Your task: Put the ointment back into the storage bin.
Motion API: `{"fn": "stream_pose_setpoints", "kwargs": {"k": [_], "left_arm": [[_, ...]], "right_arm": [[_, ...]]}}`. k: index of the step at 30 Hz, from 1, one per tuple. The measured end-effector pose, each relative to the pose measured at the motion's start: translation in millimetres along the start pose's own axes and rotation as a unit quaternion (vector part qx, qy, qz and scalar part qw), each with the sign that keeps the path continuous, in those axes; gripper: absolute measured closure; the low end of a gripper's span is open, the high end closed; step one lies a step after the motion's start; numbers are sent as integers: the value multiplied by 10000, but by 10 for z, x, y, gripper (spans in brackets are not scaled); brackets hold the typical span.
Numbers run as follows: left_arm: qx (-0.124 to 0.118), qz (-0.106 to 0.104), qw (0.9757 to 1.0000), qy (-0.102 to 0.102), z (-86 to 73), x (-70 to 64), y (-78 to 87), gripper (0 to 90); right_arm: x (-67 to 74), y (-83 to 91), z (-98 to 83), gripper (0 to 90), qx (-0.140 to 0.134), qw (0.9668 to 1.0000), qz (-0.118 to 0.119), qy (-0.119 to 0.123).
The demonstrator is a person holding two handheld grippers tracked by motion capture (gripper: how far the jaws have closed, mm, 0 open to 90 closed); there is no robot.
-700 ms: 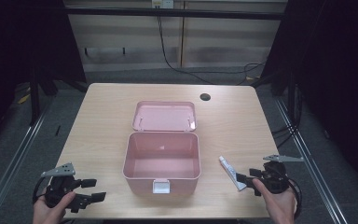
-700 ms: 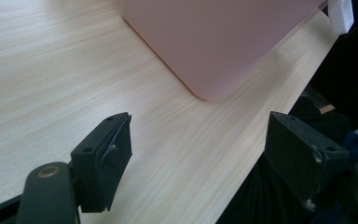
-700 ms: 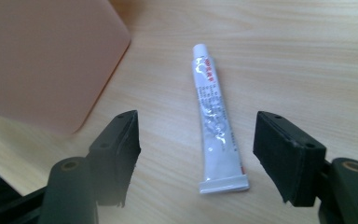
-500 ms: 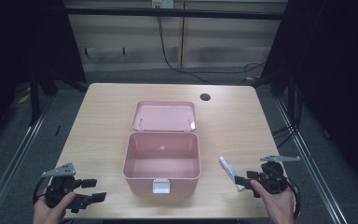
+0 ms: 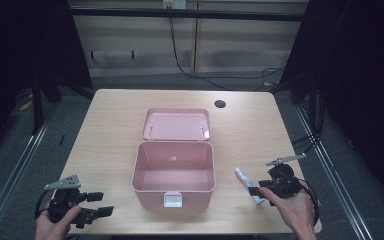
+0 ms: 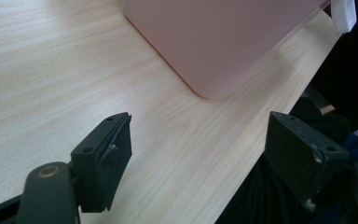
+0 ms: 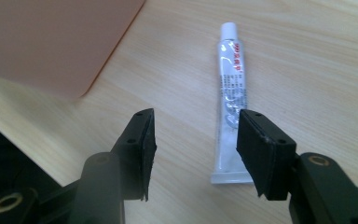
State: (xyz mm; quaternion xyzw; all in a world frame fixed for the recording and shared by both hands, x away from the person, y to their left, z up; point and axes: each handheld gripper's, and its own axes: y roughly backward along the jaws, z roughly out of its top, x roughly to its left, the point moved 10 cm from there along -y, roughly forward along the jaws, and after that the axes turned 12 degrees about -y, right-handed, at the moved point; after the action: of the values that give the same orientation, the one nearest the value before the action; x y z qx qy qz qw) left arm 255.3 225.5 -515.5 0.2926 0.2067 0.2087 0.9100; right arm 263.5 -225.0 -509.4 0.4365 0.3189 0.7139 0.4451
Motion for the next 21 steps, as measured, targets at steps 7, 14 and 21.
{"fn": "stream_pose_setpoints", "kwargs": {"k": [7,14,21], "left_arm": [[-2,6,10000,-8,-2,3,5,229],[3,-14,10000,-13,0,-4,-4,229],[8,-28,10000,-18,-2,-6,-3,229]], "right_arm": [[22,-181,49,508,936,9942,-296,435],[-7,-298,119,571,1287,9896,-454,458],[-90,-365,201,585,1552,9832,-772,580]]}}
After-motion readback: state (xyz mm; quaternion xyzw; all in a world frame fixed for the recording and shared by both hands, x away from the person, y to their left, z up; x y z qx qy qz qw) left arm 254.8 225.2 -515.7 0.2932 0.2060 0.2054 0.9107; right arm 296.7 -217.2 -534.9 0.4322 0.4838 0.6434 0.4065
